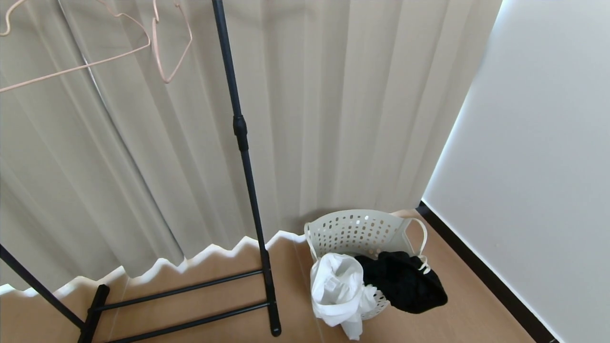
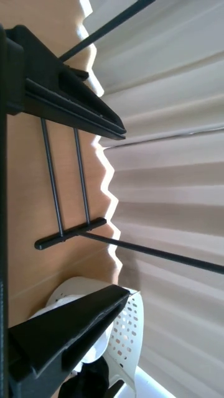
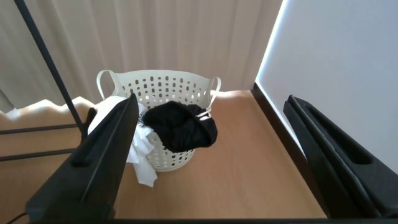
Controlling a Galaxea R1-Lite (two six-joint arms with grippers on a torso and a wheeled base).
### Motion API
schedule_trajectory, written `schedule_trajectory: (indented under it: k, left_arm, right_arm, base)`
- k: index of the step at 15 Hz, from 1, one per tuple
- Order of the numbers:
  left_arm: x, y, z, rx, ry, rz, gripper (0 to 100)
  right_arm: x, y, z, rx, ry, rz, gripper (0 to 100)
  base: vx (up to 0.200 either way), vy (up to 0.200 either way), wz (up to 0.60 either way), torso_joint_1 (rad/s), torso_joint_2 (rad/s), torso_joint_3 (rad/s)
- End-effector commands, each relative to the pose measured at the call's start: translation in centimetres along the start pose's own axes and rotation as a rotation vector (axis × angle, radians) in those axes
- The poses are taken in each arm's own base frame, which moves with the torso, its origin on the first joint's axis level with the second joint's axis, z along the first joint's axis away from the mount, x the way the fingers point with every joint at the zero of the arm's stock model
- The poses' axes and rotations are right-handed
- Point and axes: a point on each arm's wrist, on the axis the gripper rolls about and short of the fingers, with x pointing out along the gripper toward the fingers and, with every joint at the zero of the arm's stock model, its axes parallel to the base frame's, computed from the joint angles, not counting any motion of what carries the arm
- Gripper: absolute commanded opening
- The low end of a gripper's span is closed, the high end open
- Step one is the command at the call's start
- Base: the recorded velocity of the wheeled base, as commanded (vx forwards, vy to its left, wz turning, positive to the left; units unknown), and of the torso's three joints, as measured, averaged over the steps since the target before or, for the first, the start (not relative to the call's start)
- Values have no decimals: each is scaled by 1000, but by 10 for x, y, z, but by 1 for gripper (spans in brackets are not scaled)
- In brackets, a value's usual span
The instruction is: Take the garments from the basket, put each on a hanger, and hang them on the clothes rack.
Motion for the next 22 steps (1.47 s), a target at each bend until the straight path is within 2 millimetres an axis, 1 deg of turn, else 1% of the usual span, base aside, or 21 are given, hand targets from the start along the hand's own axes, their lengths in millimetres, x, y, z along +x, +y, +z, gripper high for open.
schedule_trajectory:
  k: [1,2,5,13,22]
  left_arm:
    - [0,0,0,-1,-2,1,100]
    - [0,0,0,-1,-2,1,100]
    - [0,0,0,-1,-2,1,100]
    - [0,0,0,-1,-2,1,100]
    - [0,0,0,-2,0,-1,100]
  right_arm:
    - [0,0,0,-1,0,1,100]
    - [0,0,0,-1,2,1,100]
    - [0,0,0,-1,0,1,100]
    - [0,0,0,-1,0,1,100]
    - [0,0,0,5,0,0,100]
  base:
    - [0,0,0,0,0,0]
    - [0,0,0,0,0,0]
    - [0,0,-600,2,1,2]
    - [0,0,0,0,0,-7]
    - [0,0,0,3,4,-174]
